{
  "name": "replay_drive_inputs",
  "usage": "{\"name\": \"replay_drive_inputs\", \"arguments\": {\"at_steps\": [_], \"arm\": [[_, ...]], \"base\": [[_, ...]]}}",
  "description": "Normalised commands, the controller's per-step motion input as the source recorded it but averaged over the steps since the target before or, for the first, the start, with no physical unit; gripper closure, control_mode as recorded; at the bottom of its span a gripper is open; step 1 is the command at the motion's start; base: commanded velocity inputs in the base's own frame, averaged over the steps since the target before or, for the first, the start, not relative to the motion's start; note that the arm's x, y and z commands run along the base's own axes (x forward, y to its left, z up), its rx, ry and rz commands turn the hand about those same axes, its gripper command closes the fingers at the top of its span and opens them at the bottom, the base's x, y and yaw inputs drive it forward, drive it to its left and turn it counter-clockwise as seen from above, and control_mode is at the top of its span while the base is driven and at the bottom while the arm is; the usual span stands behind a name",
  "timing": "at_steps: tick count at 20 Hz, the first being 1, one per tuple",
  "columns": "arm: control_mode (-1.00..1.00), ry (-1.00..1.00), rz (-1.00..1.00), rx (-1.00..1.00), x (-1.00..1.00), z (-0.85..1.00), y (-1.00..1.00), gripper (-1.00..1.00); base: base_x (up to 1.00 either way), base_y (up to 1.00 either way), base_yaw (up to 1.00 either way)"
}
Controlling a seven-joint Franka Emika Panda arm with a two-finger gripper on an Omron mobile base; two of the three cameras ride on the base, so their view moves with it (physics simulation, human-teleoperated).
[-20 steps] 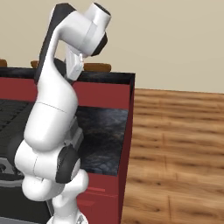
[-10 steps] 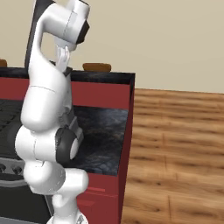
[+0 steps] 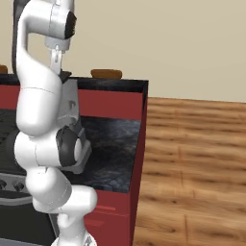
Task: Grab the lime and onion from the fridge, place them in the blender, close the lid, and turn on the blender to create a marinade.
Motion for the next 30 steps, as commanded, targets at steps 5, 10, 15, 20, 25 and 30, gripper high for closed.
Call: {"name": "replay_drive_inputs", "arguments": {"at_steps": [5, 10, 15, 20, 25, 30], "arm": [[-1.00, 0.00, 0.00, -0.13, 0.00, -0.01, 0.10, 1.00], [-1.00, -0.04, 0.03, -0.05, 0.00, -0.07, 0.00, 1.00], [-1.00, -0.06, 0.08, 0.00, 0.00, -0.09, 0.00, 1.00], [-1.00, -0.08, 0.10, 0.00, 0.00, -0.09, 0.00, 1.00], [-1.00, -0.06, 0.10, 0.00, 0.00, -0.06, 0.00, 1.00], [-1.00, -0.01, 0.04, 0.00, 0.00, 0.00, 0.05, 1.00]], "base": [[0.00, 0.00, 0.00], [0.00, 0.00, 0.00], [0.00, 0.00, 0.00], [0.00, 0.00, 0.00], [0.00, 0.00, 0.00], [0.00, 0.00, 0.00]]}}
